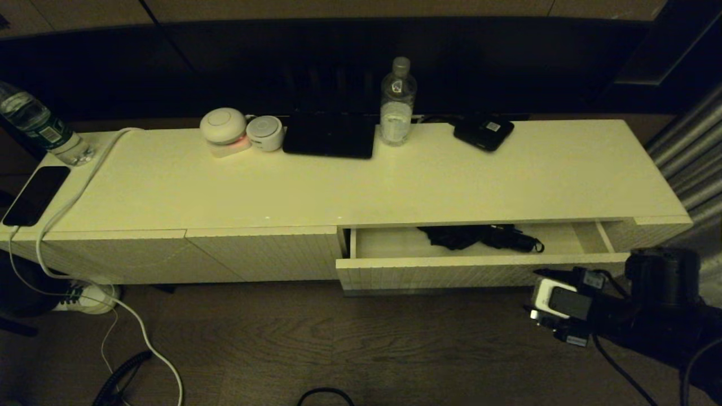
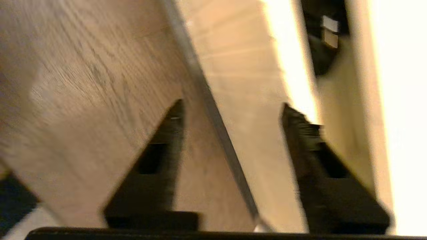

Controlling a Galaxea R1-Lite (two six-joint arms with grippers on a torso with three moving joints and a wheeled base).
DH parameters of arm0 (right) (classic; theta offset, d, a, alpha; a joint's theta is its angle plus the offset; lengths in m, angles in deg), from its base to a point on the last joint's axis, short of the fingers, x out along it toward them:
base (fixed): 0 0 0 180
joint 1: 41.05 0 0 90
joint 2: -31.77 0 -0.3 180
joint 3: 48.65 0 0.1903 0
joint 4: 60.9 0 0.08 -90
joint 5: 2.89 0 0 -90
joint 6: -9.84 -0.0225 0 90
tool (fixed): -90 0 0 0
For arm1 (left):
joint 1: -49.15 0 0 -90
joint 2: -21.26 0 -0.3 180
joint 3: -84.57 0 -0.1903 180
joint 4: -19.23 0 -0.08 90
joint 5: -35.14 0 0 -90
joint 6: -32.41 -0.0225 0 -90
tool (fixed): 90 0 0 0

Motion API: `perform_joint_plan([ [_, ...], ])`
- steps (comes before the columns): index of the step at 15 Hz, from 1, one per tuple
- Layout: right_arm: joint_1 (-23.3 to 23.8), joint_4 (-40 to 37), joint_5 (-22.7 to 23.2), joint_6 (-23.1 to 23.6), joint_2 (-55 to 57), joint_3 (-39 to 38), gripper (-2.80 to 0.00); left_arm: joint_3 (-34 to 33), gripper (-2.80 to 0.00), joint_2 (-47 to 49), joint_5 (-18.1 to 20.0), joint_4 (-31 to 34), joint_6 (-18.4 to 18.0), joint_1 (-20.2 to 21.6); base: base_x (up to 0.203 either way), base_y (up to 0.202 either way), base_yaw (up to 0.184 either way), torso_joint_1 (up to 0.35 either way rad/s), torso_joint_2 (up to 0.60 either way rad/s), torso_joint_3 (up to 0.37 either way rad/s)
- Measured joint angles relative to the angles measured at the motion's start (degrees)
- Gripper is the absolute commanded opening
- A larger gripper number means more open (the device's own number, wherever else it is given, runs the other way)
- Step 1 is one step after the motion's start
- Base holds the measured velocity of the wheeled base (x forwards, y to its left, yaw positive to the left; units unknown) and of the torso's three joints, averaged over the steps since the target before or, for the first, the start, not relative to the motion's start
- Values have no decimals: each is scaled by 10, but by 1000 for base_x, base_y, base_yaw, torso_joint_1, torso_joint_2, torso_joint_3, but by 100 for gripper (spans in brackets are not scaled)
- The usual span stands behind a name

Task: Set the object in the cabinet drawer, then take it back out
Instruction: Open the drawer

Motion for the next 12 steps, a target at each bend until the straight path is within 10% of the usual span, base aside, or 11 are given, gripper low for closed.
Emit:
perform_joint_plan([
  [8, -40, -489, -76, -205, -165, 223, -280, 0, -280, 0, 0, 0, 0, 0, 0, 0, 0, 0, 0, 0],
  [12, -82, -541, -81, -273, -115, 307, -280, 0, -280, 0, 0, 0, 0, 0, 0, 0, 0, 0, 0, 0],
])
